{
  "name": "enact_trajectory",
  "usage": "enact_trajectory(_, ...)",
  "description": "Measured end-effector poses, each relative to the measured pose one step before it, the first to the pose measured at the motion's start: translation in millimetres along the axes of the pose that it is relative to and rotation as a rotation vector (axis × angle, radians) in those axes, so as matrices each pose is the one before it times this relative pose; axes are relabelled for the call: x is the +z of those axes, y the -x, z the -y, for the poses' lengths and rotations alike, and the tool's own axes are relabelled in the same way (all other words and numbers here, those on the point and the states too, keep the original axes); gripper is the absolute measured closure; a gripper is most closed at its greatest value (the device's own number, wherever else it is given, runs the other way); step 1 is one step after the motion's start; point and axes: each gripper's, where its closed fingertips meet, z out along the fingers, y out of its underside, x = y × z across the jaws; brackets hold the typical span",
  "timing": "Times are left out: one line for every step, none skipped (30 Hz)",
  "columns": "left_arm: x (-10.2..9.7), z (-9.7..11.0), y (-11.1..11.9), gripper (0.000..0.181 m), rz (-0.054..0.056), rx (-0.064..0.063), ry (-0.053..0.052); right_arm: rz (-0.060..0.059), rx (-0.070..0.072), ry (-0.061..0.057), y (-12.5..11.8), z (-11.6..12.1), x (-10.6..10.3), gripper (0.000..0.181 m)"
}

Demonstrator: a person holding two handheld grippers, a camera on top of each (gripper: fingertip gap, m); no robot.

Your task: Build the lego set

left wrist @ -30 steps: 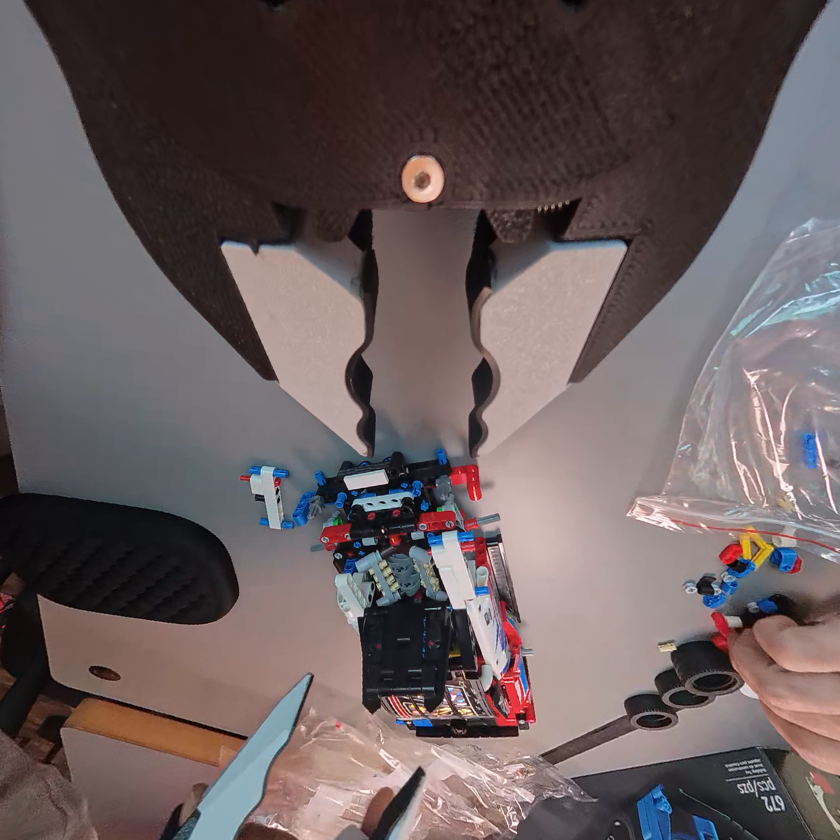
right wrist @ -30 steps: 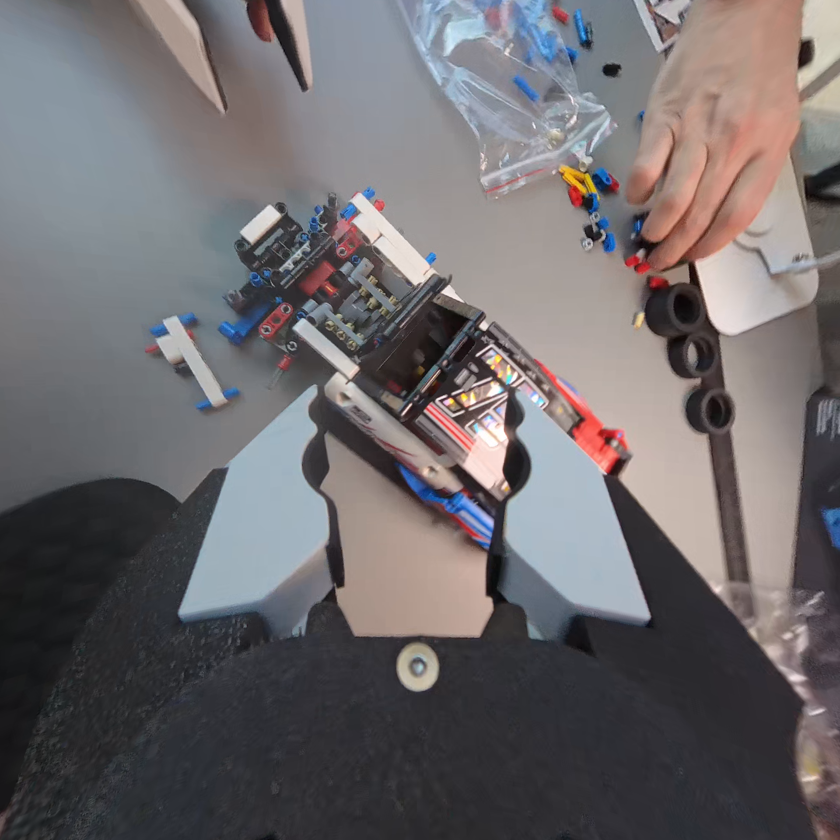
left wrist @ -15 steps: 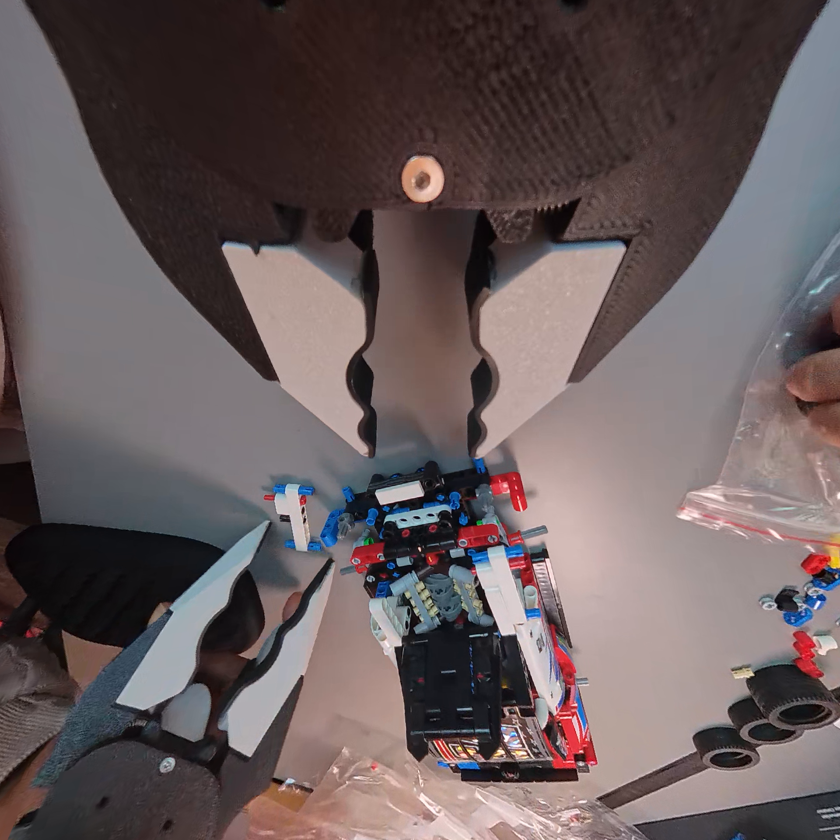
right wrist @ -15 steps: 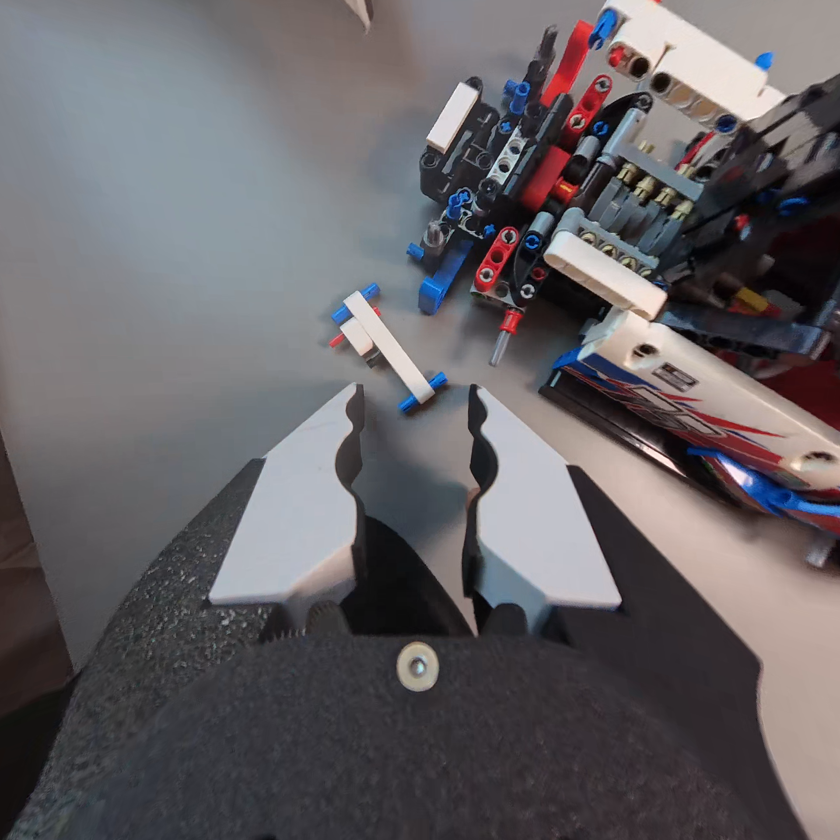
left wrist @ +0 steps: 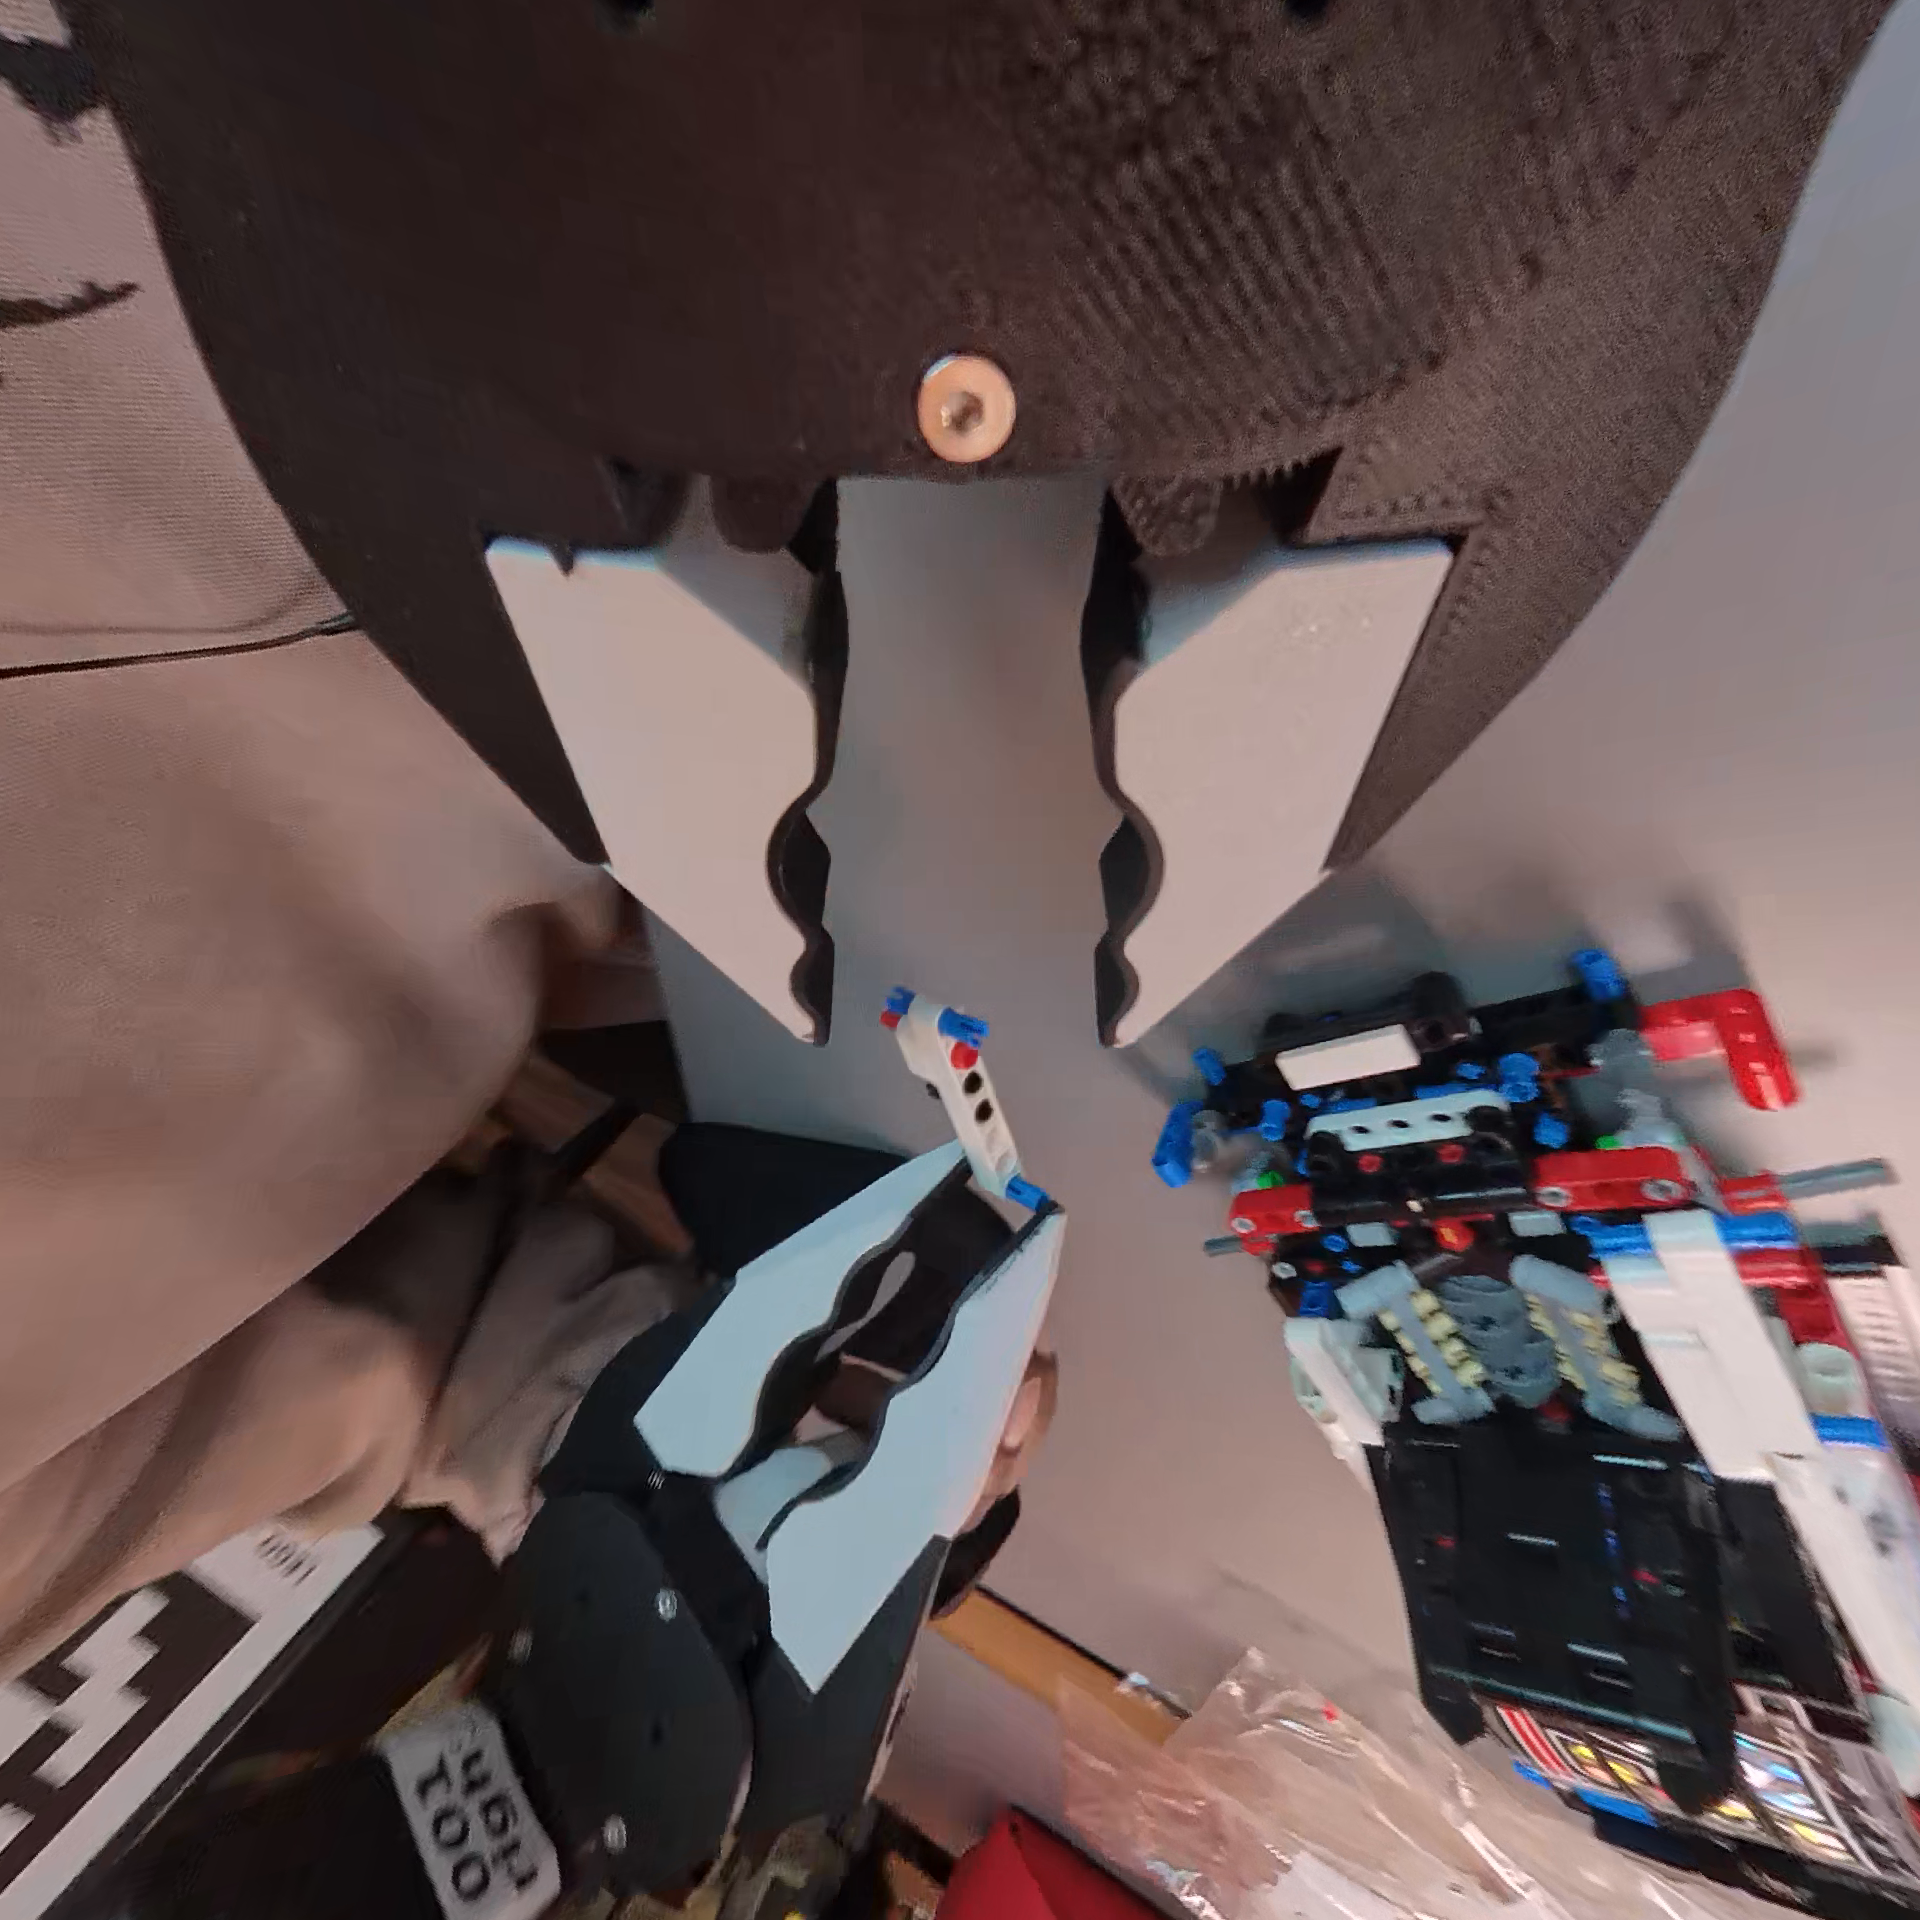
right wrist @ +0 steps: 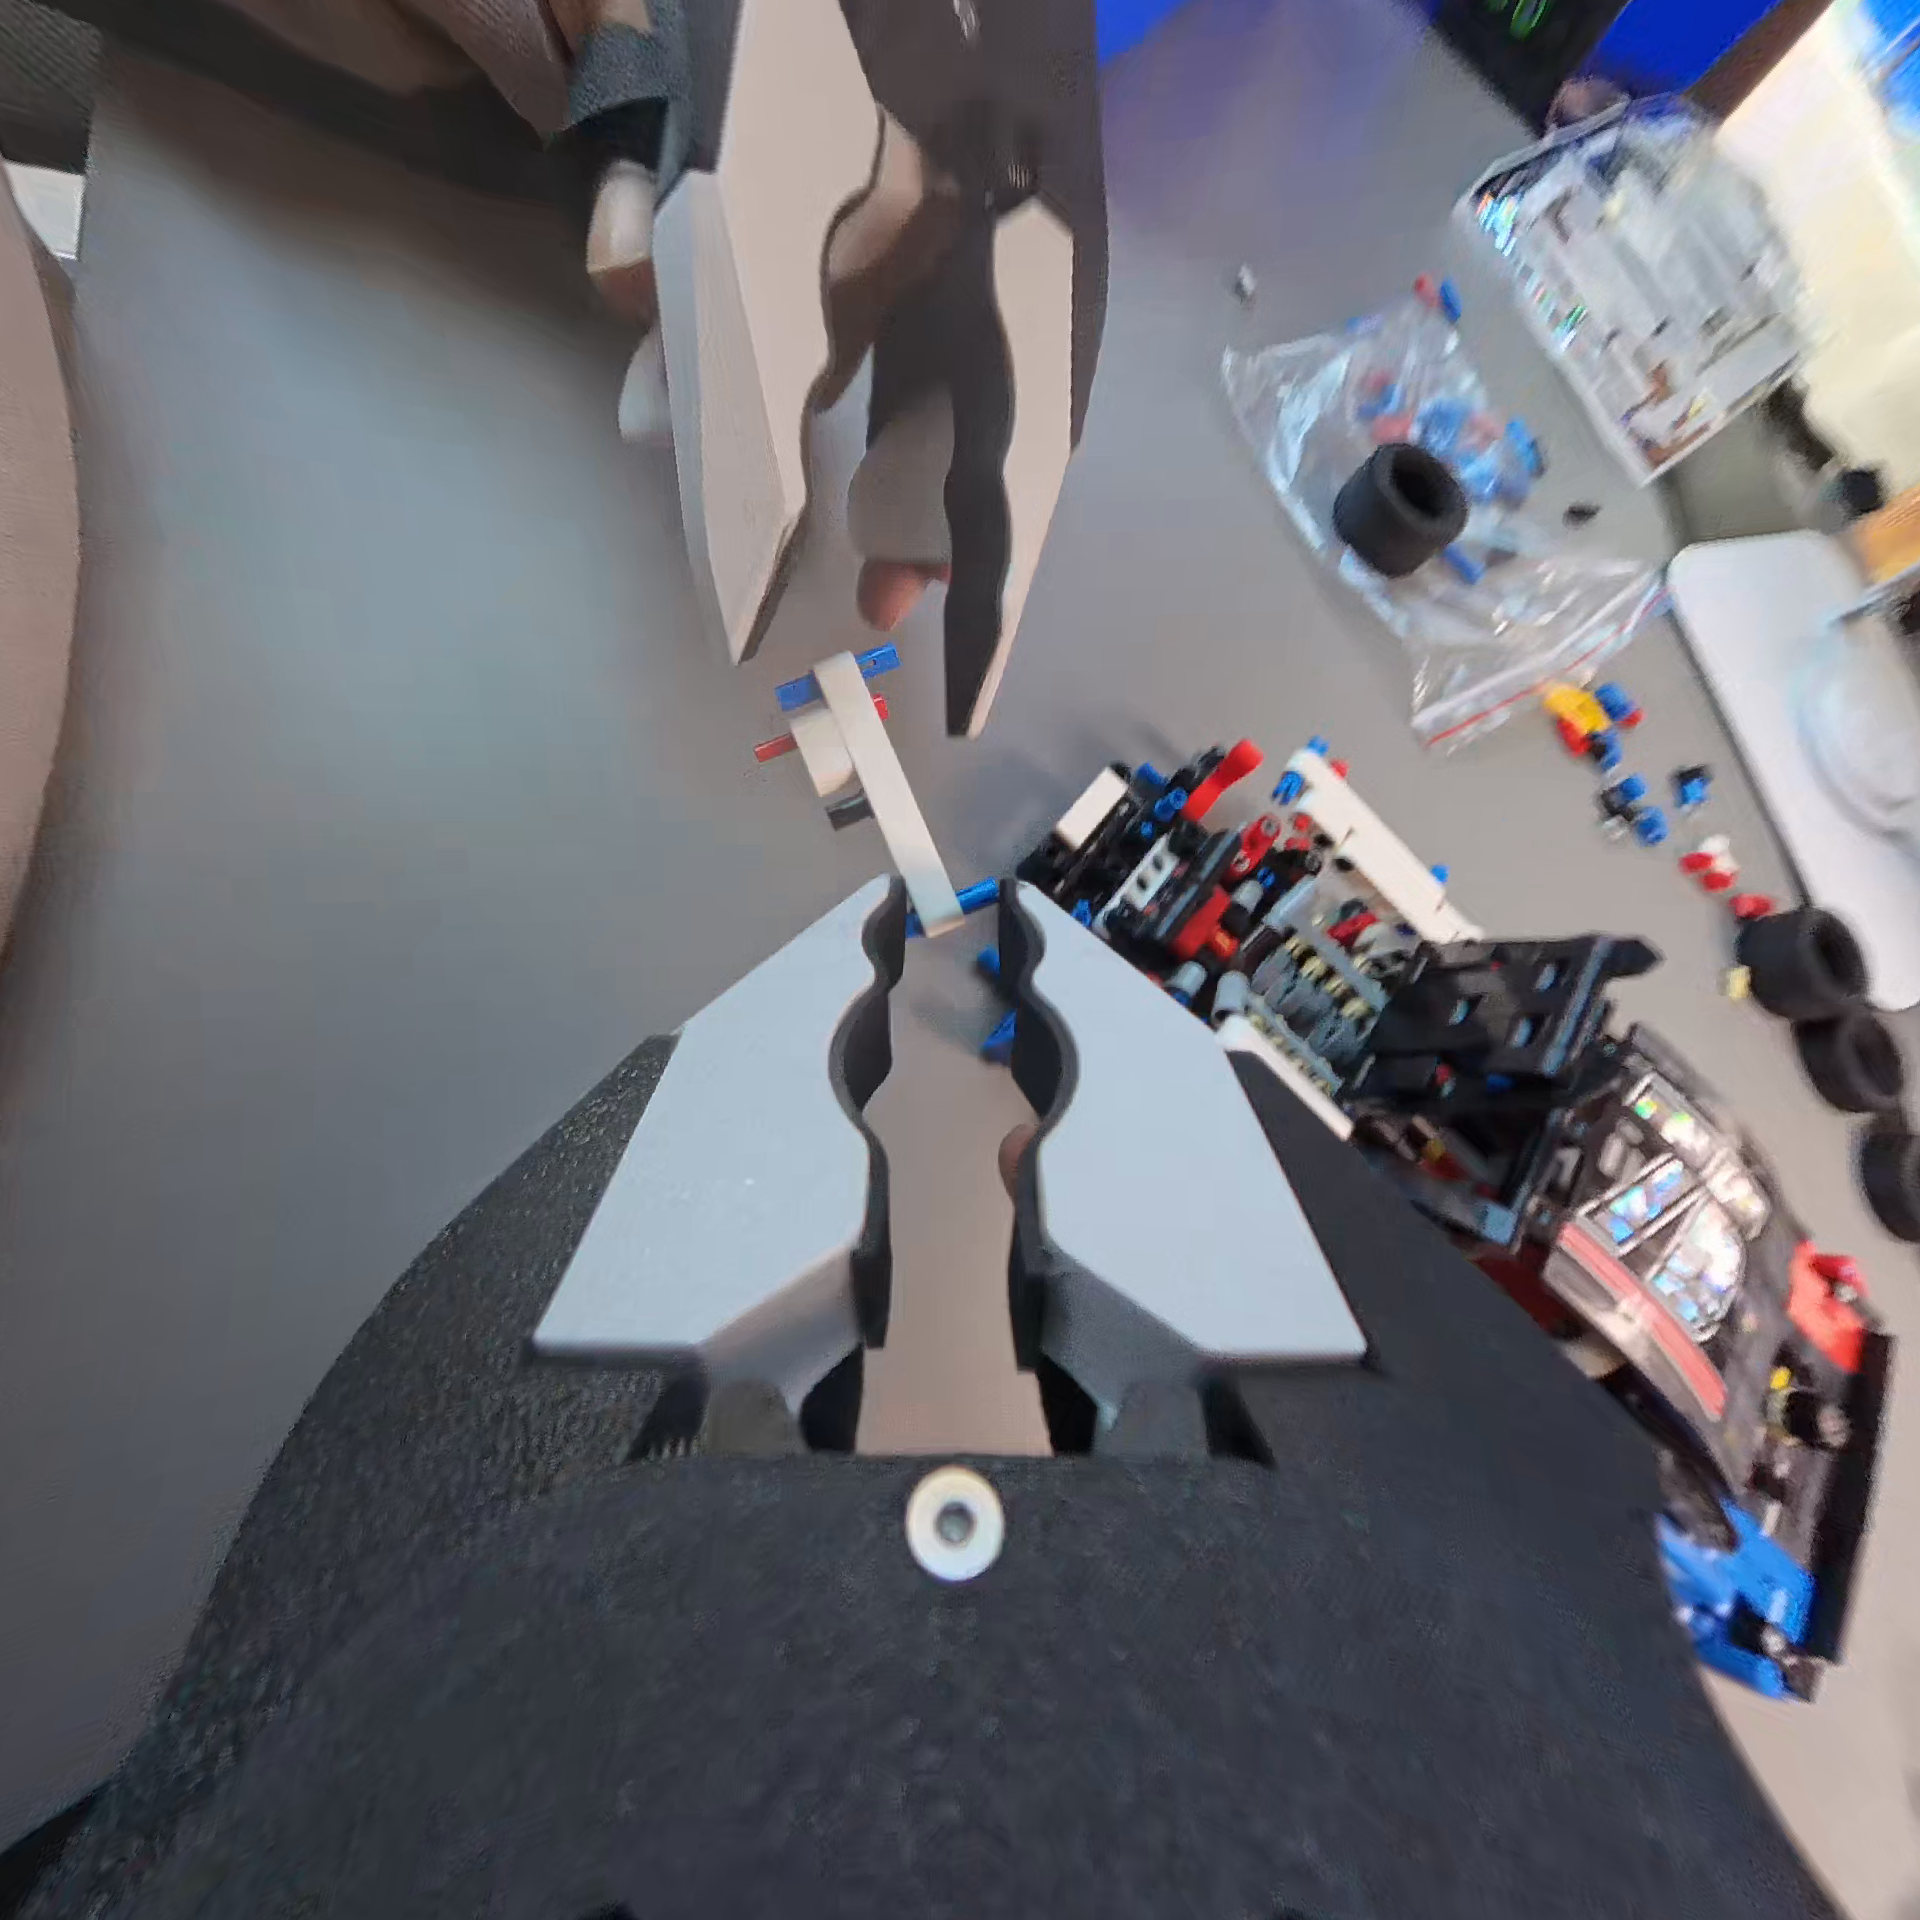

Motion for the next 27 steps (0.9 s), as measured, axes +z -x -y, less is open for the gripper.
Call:
enact_trajectory(1.65, 2.00, -5.15, 0.133, -0.0477, -0.0506, -0.0188, -0.0309, -0.0615, -0.0243, 0.62, 7.67, 1.61, 0.166)
enact_trajectory(0.99, 1.47, -3.11, 0.136, -0.0343, -0.0423, -0.0147, -0.0207, -0.0625, -0.0139, 1.16, 5.28, 2.29, 0.166)
enact_trajectory(0.42, 0.15, -2.10, 0.146, -0.0259, -0.0289, -0.0062, -0.0213, -0.0596, -0.0154, 0.08, 4.64, 2.36, 0.166)
enact_trajectory(0.07, -1.45, -1.70, 0.154, -0.0182, -0.0101, 0.0060, -0.0099, -0.0526, -0.0261, 1.05, 5.51, 1.75, 0.165)
enact_trajectory(0.04, -2.14, -0.13, 0.165, 0.0007, 0.0083, 0.0126, -0.0077, -0.0419, -0.0309, 0.56, 6.34, 1.15, 0.165)
enact_trajectory(-0.46, -0.97, 0.66, 0.170, 0.0146, 0.0233, 0.0067, -0.0095, -0.0439, -0.0160, -0.36, 4.36, 0.71, 0.165)
enact_trajectory(-1.40, 0.66, 2.11, 0.172, 0.0282, 0.0288, 0.0000, -0.0198, -0.0510, 0.0001, -2.18, 1.33, 0.37, 0.165)
enact_trajectory(-1.61, 2.31, 1.09, 0.173, 0.0191, 0.0236, -0.0083, -0.0239, -0.0405, -0.0085, -3.04, 1.80, -0.15, 0.165)
enact_trajectory(-1.59, 2.53, -0.02, 0.173, 0.0071, 0.0109, -0.0086, -0.0152, -0.0107, -0.0163, -2.79, 2.03, -0.61, 0.165)
enact_trajectory(-1.42, 3.49, 0.21, 0.173, 0.0047, 0.0038, -0.0167, -0.0084, 0.0238, -0.0162, -3.15, 1.29, -0.76, 0.165)
enact_trajectory(-1.64, 4.76, 0.75, 0.176, 0.0083, 0.0019, -0.0272, -0.0036, 0.0476, -0.0162, -3.22, 0.80, -0.95, 0.164)
enact_trajectory(-1.62, 4.51, 0.18, 0.176, 0.0028, 0.0042, -0.0254, -0.0109, 0.0685, -0.0169, -4.72, 0.59, -0.96, 0.162)
enact_trajectory(-1.05, 2.50, 0.03, 0.176, 0.0001, 0.0024, -0.0129, -0.0072, 0.0731, -0.0172, -4.19, 0.75, -1.17, 0.158)
enact_trajectory(-0.91, 2.10, 0.97, 0.176, 0.0073, 0.0041, -0.0138, -0.0033, 0.0820, -0.0098, -3.68, -0.39, -1.09, 0.156)
enact_trajectory(-1.05, 1.93, 1.83, 0.176, 0.0149, 0.0115, -0.0128, 0.0083, 0.0988, -0.0044, -1.89, -1.22, -0.53, 0.157)
enact_trajectory(-0.84, 0.85, 0.19, 0.176, 0.0075, 0.0220, -0.0032, 0.0377, 0.1073, -0.0133, 2.50, -0.31, -0.42, 0.156)
enact_trajectory(-0.77, 2.03, -0.09, 0.176, 0.0104, 0.0308, -0.0080, 0.0497, 0.1111, -0.0248, 4.28, 0.78, -0.67, 0.155)
enact_trajectory(-0.53, 2.96, -1.48, 0.176, 0.0070, 0.0357, -0.0124, 0.0367, 0.1036, -0.0373, 2.01, 2.11, -1.12, 0.155)
enact_trajectory(0.15, 1.95, -3.62, 0.176, -0.0052, 0.0363, -0.0051, 0.0300, 0.0873, -0.0480, 1.27, 3.33, -1.32, 0.157)
enact_trajectory(0.87, 0.30, -3.68, 0.176, -0.0040, 0.0351, 0.0042, 0.0323, 0.0710, -0.0491, 2.35, 3.99, -1.21, 0.160)
enact_trajectory(1.51, -1.18, -2.18, 0.176, 0.0056, 0.0334, 0.0113, 0.0341, 0.0521, -0.0423, 3.28, 3.92, -0.72, 0.163)
enact_trajectory(1.60, -0.77, -2.39, 0.176, 0.0019, 0.0265, 0.0066, 0.0288, 0.0294, -0.0286, 3.38, 2.77, -0.31, 0.171)
enact_trajectory(1.19, -0.10, -3.47, 0.176, -0.0109, 0.0143, -0.0007, 0.0242, 0.0051, -0.0118, 2.98, 1.51, -0.26, 0.175)
enact_trajectory(0.61, 0.03, -2.47, 0.176, -0.0128, 0.0048, -0.0023, 0.0246, -0.0086, 0.0088, 2.59, 0.22, -0.78, 0.176)
enact_trajectory(0.65, -0.78, -1.74, 0.176, -0.0118, -0.0008, 0.0019, 0.0225, -0.0098, 0.0310, 1.86, -1.52, -0.99, 0.176)
enact_trajectory(0.85, -1.76, -0.64, 0.176, -0.0064, -0.0022, 0.0091, 0.0217, -0.0057, 0.0444, 1.05, -2.71, -0.88, 0.176)
enact_trajectory(1.30, -3.53, -1.27, 0.175, -0.0106, 0.0004, 0.0215, 0.0327, -0.0059, 0.0551, 2.04, -3.90, -1.14, 0.176)
